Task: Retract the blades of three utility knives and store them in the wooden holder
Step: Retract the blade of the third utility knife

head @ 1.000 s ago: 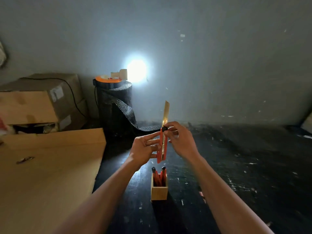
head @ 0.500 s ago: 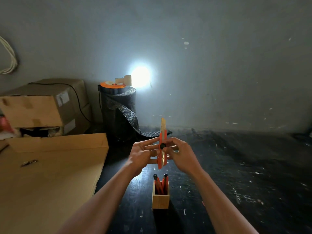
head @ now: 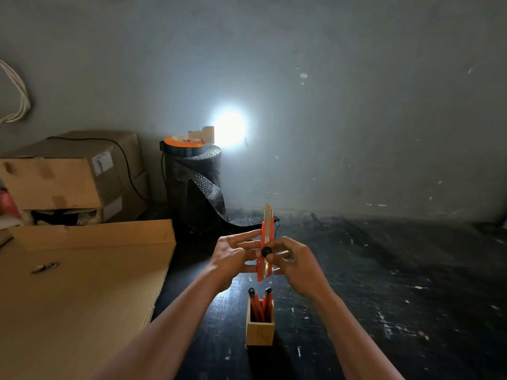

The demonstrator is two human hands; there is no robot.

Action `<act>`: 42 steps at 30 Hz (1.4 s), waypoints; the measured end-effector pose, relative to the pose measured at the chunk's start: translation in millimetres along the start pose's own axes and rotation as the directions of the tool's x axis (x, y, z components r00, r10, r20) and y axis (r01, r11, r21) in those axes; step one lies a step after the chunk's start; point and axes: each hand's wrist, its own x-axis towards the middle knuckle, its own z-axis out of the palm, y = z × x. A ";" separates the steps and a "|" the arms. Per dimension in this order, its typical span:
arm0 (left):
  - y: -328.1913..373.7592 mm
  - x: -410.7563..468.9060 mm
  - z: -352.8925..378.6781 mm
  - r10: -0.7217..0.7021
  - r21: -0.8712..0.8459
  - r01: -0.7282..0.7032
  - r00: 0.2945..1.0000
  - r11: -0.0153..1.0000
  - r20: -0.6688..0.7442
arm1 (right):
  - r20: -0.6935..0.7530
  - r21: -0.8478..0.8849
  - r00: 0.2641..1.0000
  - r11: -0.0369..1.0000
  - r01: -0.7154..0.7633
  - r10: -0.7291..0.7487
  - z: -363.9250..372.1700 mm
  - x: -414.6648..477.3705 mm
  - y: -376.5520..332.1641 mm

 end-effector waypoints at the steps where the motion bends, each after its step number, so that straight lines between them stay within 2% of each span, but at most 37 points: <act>1: -0.1 0.1 0.6 -0.003 -0.006 0.003 1.000 1.000 -0.003 | 0.005 0.001 1.000 1.000 -0.002 0.002 -0.6 -0.5 0.2; 6: 1.0 5.1 -1.3 -0.005 -0.013 0.004 0.999 1.000 -0.038 | 0.057 -0.007 0.998 1.000 -0.017 0.017 6.4 -9.4 5.6; 10: 1.1 7.8 0.1 0.024 0.039 -0.023 0.999 0.999 -0.029 | 0.031 -0.033 0.999 0.999 -0.008 0.009 11.1 -11.0 6.8; 16: 7.2 11.9 1.3 0.055 0.027 -0.054 0.997 0.998 -0.053 | -0.022 -0.140 0.999 0.989 0.041 -0.044 11.8 -10.1 -1.4; 20: 8.5 12.2 3.0 0.070 0.022 -0.070 0.996 0.997 -0.047 | -0.056 -0.109 0.998 0.994 -0.008 0.002 14.1 -8.0 -4.0; 24: 12.8 13.6 2.1 0.087 0.033 -0.085 0.995 0.996 -0.049 | -0.059 -0.122 0.997 0.992 0.044 -0.051 14.4 -8.4 -5.1; 29: 13.7 12.1 5.4 0.098 0.064 -0.095 0.994 0.993 -0.045 | -0.095 -0.082 0.995 0.996 -0.020 0.012 14.4 -5.1 -4.3; 36: 14.1 11.5 6.7 0.099 0.071 -0.096 0.994 0.993 -0.046 | -0.083 -0.141 0.996 0.990 0.019 -0.031 13.3 -7.7 -3.4; 42: 12.3 10.8 7.1 0.105 0.064 -0.102 0.993 0.993 -0.053 | -0.091 -0.123 0.995 0.992 0.017 -0.028 16.6 -8.3 -2.0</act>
